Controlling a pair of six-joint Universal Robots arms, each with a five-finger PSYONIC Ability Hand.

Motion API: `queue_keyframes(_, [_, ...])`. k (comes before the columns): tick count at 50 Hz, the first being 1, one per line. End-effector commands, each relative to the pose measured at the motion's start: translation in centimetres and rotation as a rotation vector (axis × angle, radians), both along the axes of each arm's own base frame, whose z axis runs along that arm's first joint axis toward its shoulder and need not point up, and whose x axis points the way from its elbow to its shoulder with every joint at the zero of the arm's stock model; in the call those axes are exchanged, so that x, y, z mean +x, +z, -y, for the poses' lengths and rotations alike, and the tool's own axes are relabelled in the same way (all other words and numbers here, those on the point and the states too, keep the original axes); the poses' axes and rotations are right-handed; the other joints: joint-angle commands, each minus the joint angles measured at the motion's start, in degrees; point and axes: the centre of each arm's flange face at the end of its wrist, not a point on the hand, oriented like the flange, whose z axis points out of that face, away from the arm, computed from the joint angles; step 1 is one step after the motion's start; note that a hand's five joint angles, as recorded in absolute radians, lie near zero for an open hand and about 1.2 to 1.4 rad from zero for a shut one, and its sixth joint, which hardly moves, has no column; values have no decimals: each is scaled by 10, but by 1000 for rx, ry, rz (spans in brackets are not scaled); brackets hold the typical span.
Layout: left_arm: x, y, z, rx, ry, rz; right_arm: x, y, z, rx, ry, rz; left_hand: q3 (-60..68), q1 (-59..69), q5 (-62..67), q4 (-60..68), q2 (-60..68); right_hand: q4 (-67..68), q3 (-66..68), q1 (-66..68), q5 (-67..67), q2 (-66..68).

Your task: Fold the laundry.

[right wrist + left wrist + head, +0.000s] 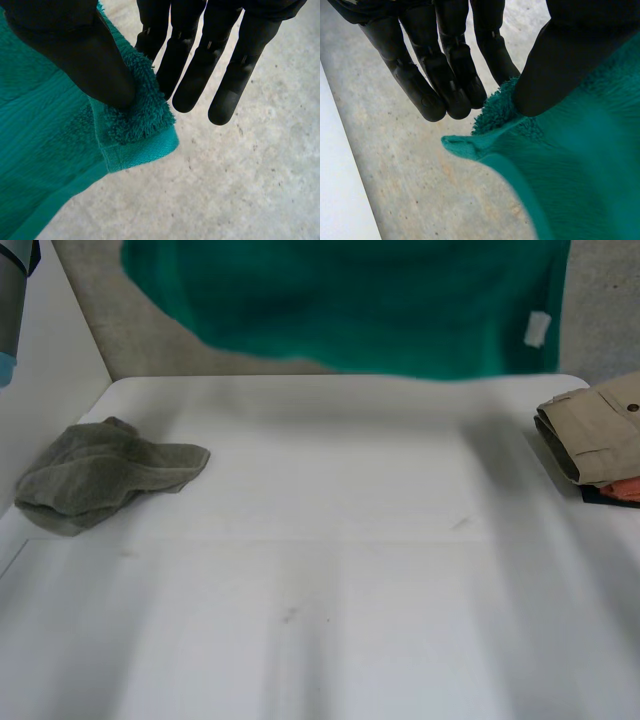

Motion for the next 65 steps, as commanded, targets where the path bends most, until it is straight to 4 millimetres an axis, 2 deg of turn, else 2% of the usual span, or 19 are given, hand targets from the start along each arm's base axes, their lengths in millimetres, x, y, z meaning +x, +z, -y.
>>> queue_keyframes(1, [0,-53,4,180,25,93,12,-47,8,162,47,-80,119,134,135,115,115,113,117,155,118,124])
queue_keyframes(6, [1,-103,3,300,36,156,18,-97,13,332,78,-132,119,134,135,115,115,113,117,155,118,124])
queue_keyframes(7, [1,-122,0,345,30,178,20,-115,14,390,86,-149,119,134,135,115,115,113,117,155,118,124])
queue_keyframes(9, [-1,-141,-3,387,19,205,20,-135,15,454,90,-170,119,134,135,115,115,113,117,155,118,124])
queue_keyframes(10, [-1,-160,-8,427,9,232,20,-155,14,518,91,-196,119,134,135,115,115,113,117,155,118,124])
queue_keyframes(14, [0,-203,-23,536,-10,309,19,-203,10,668,87,-284,119,134,135,115,115,113,117,155,118,124])
queue_keyframes(18, [6,-235,-44,641,-16,386,10,-238,-1,804,71,-374,119,134,135,115,115,113,117,155,118,124])
queue_keyframes(21, [12,-247,-61,711,-20,432,3,-249,-13,888,65,-430,119,134,135,115,115,113,117,155,118,124])
queue_keyframes(24, [26,-256,-97,847,-34,515,-13,-248,-36,1017,41,-510,119,134,135,115,115,113,117,155,118,124])
queue_keyframes(27, [33,-255,-121,922,-48,577,-26,-240,-54,1102,25,-573,119,134,135,115,115,113,117,155,118,124])
queue_keyframes(28, [38,-250,-140,975,-57,633,-34,-236,-67,1166,22,-631,119,134,135,115,115,113,117,155,118,124])
queue_keyframes(31, [44,-244,-172,1074,-88,749,-50,-233,-91,1300,49,-773,119,134,135,115,115,113,117,155,118,124])
queue_keyframes(34, [49,-242,-188,1141,-119,832,-58,-231,-103,1362,83,-874,119,134,135,115,115,113,117,155,118,124])
queue_keyframes(37, [50,-239,-199,1199,-170,908,-60,-228,-98,1315,82,-921,119,134,135,115,115,113,117,155,118,124])
queue_keyframes(42, [43,-233,-177,1124,-146,869,-55,-229,-78,1208,26,-824,119,134,135,115,115,113,117,155,118,124])
queue_keyframes(52, [1,-224,-84,863,-82,642,-38,-251,-30,1024,-37,-630,119,134,135,115,115,113,117,155,118,124])
queue_keyframes(54, [-8,-227,-66,821,-66,631,-36,-257,-21,996,-50,-617,119,134,135,115,115,113,117,155,118,124])
queue_keyframes(58, [-19,-240,-46,814,-29,639,-33,-264,-9,945,-69,-605,119,134,135,115,115,113,117,155,118,124])
queue_keyframes(65, [-32,-258,-21,789,12,655,-22,-272,12,819,-74,-580,119,134,135,115,115,113,117,155,118,124])
